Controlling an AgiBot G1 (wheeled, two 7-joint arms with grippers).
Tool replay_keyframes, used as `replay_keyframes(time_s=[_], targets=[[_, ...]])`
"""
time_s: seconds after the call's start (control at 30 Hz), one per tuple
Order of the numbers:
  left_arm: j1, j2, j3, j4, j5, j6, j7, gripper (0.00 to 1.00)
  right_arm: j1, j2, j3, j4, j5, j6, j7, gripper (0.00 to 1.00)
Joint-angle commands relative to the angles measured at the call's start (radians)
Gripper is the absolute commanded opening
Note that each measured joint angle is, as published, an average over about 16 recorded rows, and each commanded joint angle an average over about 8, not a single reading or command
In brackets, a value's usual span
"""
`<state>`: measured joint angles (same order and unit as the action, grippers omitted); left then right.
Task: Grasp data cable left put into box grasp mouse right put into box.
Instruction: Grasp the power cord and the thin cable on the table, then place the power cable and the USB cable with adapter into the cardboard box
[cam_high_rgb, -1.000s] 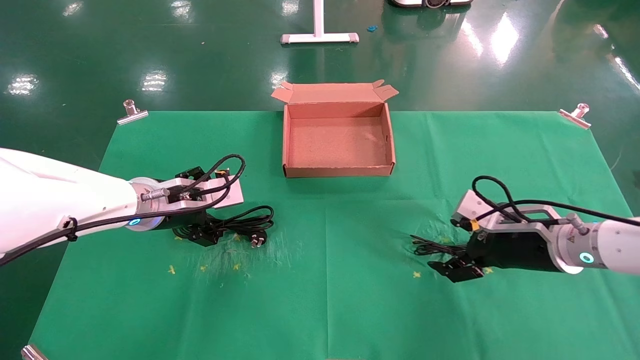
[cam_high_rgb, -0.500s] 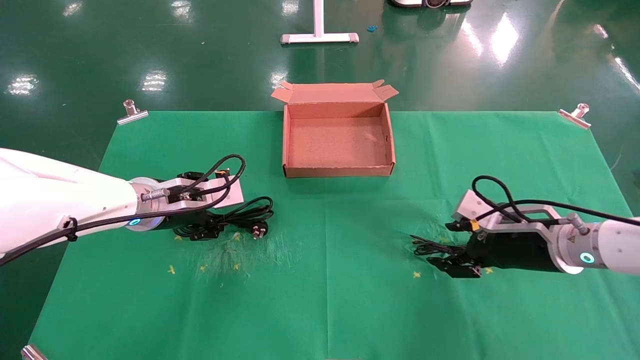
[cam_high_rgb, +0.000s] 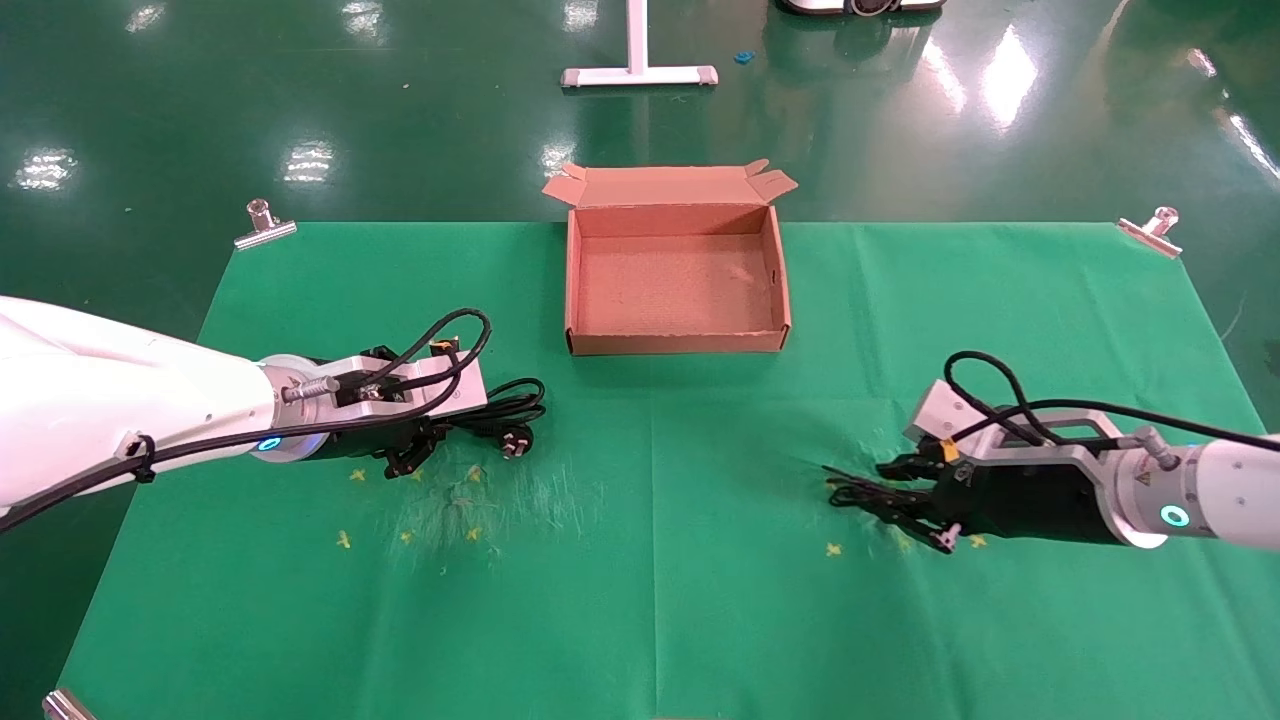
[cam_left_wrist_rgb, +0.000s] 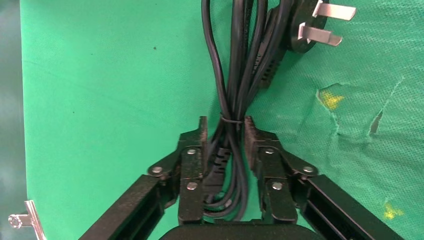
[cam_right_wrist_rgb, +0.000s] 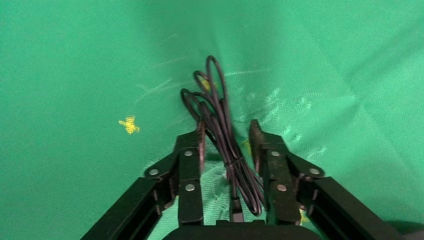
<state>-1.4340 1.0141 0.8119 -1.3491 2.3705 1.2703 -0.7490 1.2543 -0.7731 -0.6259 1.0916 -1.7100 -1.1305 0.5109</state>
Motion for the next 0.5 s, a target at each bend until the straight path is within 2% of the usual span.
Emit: replay_keyframes(time_s=[0.03, 0.2, 0.4, 0.5], targets=[[0.001, 0.001, 0.001, 0.003, 0.002, -0.002, 0.000, 0.00, -0.001, 0.000, -0.001, -0.001, -0.001, 0.000, 0.000, 0.00], [-0.028, 0.002, -0.008, 0.020, -0.028, 0.019, 0.013, 0.00, 0.011, 0.002, 0.007, 0.007, 0.010, -0.002, -0.003, 0.00], [-0.129, 0.021, -0.044, 0.038, -0.117, 0.086, 0.026, 0.00, 0.052, 0.017, 0.033, 0.032, 0.037, -0.009, -0.010, 0.00], [-0.177, 0.048, -0.071, 0.075, -0.160, 0.070, 0.038, 0.00, 0.075, 0.028, 0.048, 0.049, 0.047, -0.008, -0.012, 0.00]])
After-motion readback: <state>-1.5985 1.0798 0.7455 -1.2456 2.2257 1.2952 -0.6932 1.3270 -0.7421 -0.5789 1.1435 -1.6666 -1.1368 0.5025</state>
